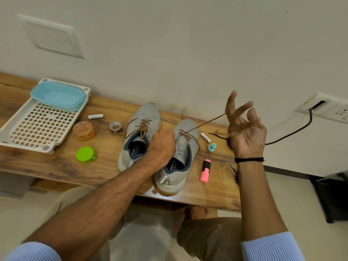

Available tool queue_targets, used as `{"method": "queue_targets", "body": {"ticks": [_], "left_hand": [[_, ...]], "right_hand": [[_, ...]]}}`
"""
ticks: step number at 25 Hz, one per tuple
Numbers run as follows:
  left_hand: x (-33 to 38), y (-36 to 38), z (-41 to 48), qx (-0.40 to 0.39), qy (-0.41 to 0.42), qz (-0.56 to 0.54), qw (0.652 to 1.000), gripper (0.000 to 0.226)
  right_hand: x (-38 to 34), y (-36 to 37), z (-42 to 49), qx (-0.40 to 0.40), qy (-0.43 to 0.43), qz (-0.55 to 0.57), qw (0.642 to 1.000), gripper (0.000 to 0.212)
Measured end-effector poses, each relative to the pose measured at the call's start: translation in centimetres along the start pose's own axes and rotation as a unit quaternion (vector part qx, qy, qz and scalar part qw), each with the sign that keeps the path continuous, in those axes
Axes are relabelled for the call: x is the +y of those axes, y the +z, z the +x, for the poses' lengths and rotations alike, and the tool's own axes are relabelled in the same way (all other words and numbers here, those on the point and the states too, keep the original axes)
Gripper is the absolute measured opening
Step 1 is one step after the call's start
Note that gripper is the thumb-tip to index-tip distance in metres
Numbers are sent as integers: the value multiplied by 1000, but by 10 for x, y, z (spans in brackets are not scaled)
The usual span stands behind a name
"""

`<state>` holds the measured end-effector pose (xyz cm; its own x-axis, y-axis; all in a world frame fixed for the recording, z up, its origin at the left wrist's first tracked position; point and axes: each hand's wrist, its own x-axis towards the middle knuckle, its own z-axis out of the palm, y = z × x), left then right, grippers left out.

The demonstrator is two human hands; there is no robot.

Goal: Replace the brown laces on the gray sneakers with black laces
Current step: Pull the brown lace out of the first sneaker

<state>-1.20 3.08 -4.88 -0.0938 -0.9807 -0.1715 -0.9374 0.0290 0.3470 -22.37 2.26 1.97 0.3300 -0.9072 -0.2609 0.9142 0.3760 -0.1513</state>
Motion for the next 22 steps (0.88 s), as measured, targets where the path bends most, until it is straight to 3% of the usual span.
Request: {"method": "queue_targets", "body": {"ticks": [2,3,4,6,7,8,11,13,17,20,22], "left_hand": [[1,0,1,2,-1,0,1000,20],[1,0,1,1,-2,-1,1000,19],[2,0,0,0,-2,-1,1000,20],[3,-1,0,-4,-5,1,1000,20],[3,-2,-1,-5,-5,2,1000,20],[3,-2,-1,-5,-5,2,1000,20],[4,-3,0,-6,-3,0,1000,18],[4,-4,0,-8,-3,-4,1000,18],[3,-7,0,-15,-8,-23,1000,16],[2,-9,1,-24,-25,-41,999,19],[2,-8,2,-27,-35,-51,998,22]], "right_hand": [[2,0,0,37,-42,-55,997,47],[5,-1,1,109,-77,-193,972,41],[11,-6,6,203,-109,-404,885,39],[20,-23,16,367,-116,-742,549,45],[23,-29,19,390,-87,-816,418,48],[25,-33,21,396,-77,-836,372,49],[29,-32,28,351,-149,-829,409,51],[33,-32,35,302,-178,-846,401,41],[49,-40,57,201,-150,-892,377,21],[58,-47,76,134,-111,-927,331,21],[59,-52,83,149,-81,-954,248,23]]}}
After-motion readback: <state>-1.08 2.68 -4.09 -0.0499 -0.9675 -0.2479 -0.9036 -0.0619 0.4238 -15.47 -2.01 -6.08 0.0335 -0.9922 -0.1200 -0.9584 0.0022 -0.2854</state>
